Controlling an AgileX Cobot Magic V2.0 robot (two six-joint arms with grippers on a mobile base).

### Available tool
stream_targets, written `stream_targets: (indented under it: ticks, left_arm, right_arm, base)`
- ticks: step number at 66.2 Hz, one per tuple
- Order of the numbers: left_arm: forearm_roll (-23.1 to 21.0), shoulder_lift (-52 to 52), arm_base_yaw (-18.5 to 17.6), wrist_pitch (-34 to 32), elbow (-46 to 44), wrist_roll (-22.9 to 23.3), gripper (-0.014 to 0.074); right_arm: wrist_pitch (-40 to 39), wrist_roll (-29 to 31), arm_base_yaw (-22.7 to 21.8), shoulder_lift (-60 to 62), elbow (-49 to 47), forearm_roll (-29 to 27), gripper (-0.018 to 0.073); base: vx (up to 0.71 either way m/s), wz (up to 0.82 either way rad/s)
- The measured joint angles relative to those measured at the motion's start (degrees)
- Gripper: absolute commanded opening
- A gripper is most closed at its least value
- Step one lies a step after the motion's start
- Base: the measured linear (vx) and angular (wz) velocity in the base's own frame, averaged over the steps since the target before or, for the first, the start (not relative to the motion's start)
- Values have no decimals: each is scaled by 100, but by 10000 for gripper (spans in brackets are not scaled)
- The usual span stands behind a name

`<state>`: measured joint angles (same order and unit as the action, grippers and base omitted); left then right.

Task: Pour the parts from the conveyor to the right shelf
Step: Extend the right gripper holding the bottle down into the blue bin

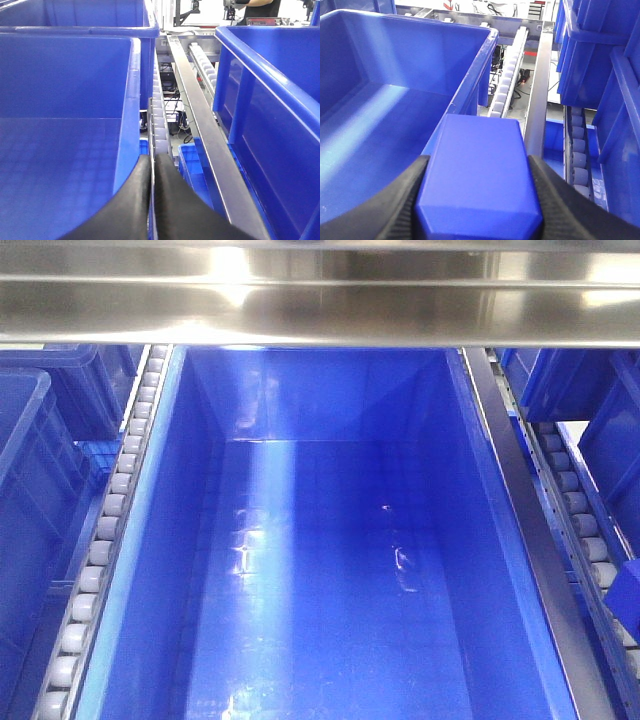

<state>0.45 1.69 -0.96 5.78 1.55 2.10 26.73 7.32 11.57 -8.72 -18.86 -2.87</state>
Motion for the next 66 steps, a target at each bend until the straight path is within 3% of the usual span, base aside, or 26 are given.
stream_targets:
  ticks: [51, 66]
  left_arm:
    - [0, 0, 0, 0, 0, 0, -6]
    - [0, 0, 0, 0, 0, 0, -6]
  right_arm:
    - [-61, -7, 0, 0, 0, 0, -5]
    - [-249, -440, 0, -529, -318, 22, -5]
  base:
    - [0, 0]
    - [0, 0]
